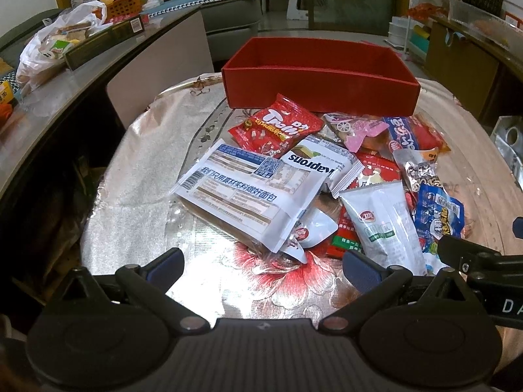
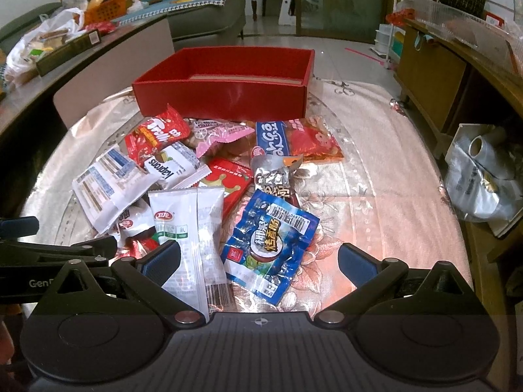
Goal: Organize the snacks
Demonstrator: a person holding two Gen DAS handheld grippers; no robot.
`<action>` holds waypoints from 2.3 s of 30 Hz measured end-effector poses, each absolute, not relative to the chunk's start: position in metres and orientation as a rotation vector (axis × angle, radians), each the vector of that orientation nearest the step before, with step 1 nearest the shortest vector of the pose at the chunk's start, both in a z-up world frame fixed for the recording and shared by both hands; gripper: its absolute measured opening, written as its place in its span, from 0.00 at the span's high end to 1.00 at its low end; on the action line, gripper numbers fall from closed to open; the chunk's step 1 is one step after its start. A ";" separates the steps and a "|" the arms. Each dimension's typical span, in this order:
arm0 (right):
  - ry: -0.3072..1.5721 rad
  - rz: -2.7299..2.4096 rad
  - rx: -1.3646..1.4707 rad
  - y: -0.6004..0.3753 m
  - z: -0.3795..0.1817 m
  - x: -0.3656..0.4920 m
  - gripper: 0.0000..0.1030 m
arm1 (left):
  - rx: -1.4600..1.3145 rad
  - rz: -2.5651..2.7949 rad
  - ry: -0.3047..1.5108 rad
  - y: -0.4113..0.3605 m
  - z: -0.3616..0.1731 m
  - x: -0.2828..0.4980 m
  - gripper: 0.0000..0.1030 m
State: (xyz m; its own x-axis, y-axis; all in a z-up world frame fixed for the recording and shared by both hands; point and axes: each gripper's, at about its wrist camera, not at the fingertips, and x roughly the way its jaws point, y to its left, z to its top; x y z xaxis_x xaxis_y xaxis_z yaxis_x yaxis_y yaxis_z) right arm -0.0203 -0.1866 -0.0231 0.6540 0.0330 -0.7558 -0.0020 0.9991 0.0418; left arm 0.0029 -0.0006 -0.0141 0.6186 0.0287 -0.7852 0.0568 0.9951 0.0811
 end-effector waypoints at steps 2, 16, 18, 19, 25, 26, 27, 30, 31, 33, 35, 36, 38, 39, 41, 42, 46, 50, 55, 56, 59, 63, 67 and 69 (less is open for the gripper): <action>0.860 0.020 0.037 -0.187 -0.024 -0.021 0.00 | 0.101 -0.016 0.906 0.000 -0.014 0.003 0.04; 0.869 0.022 0.037 -0.186 -0.025 -0.019 0.00 | 0.107 -0.013 0.911 0.001 -0.016 0.004 0.04; 0.868 0.021 0.036 -0.186 -0.025 -0.019 0.00 | 0.108 -0.013 0.910 0.001 -0.016 0.004 0.04; 0.869 0.021 0.036 -0.186 -0.025 -0.019 0.00 | 0.108 -0.013 0.910 0.001 -0.016 0.004 0.04; 0.870 0.022 0.036 -0.186 -0.026 -0.019 0.00 | 0.109 -0.011 0.911 0.001 -0.016 0.004 0.04; 0.870 0.022 0.037 -0.186 -0.026 -0.019 0.00 | 0.109 -0.012 0.911 0.001 -0.016 0.004 0.04; 0.870 0.022 0.037 -0.186 -0.026 -0.019 0.00 | 0.109 -0.012 0.911 0.001 -0.016 0.004 0.04; 0.871 0.022 0.035 -0.186 -0.026 -0.019 0.00 | 0.110 -0.011 0.911 0.001 -0.016 0.004 0.04; 0.871 0.022 0.036 -0.186 -0.026 -0.018 0.00 | 0.110 -0.012 0.911 0.001 -0.016 0.004 0.04; 0.872 0.022 0.037 -0.186 -0.026 -0.019 0.00 | 0.110 -0.012 0.911 0.001 -0.016 0.004 0.04; 0.871 0.022 0.036 -0.186 -0.027 -0.019 0.00 | 0.112 -0.011 0.911 0.001 -0.016 0.004 0.04; 0.871 0.022 0.036 -0.185 -0.027 -0.020 0.00 | 0.113 -0.010 0.910 0.001 -0.017 0.003 0.04; 0.871 0.022 0.037 -0.186 -0.027 -0.019 0.00 | 0.113 -0.010 0.911 0.001 -0.017 0.003 0.04; 0.872 0.022 0.037 -0.186 -0.027 -0.019 0.00 | 0.114 -0.010 0.911 0.001 -0.017 0.003 0.04; 0.871 0.022 0.035 -0.185 -0.028 -0.020 0.00 | 0.114 -0.010 0.911 0.002 -0.017 0.003 0.04; 0.872 0.022 0.035 -0.185 -0.028 -0.019 0.00 | 0.114 -0.010 0.911 0.001 -0.017 0.003 0.04; 0.876 0.023 0.037 -0.185 -0.029 -0.021 0.00 | 0.117 -0.008 0.913 0.002 -0.018 0.003 0.04; 0.887 0.024 0.040 -0.185 -0.029 -0.019 0.00 | 0.121 -0.006 0.915 0.002 -0.017 0.002 0.04; 0.890 0.025 0.039 -0.185 -0.029 -0.019 0.00 | 0.121 -0.005 0.918 0.002 -0.017 0.002 0.04; 0.892 0.026 0.038 -0.185 -0.029 -0.018 0.00 | 0.121 -0.005 0.919 0.002 -0.017 0.002 0.04; 0.892 0.026 0.038 -0.184 -0.029 -0.018 0.00 | 0.123 -0.001 0.921 0.002 -0.017 0.003 0.04; 0.895 0.029 0.035 -0.183 -0.030 -0.018 0.00 | 0.125 0.003 0.925 0.002 -0.017 0.003 0.04; 0.903 0.037 0.026 -0.180 -0.030 -0.017 0.00 | 0.129 0.008 0.934 0.003 -0.019 0.003 0.04; 0.905 0.043 0.021 -0.179 -0.031 -0.017 0.00 | 0.131 0.011 0.938 0.004 -0.019 0.003 0.04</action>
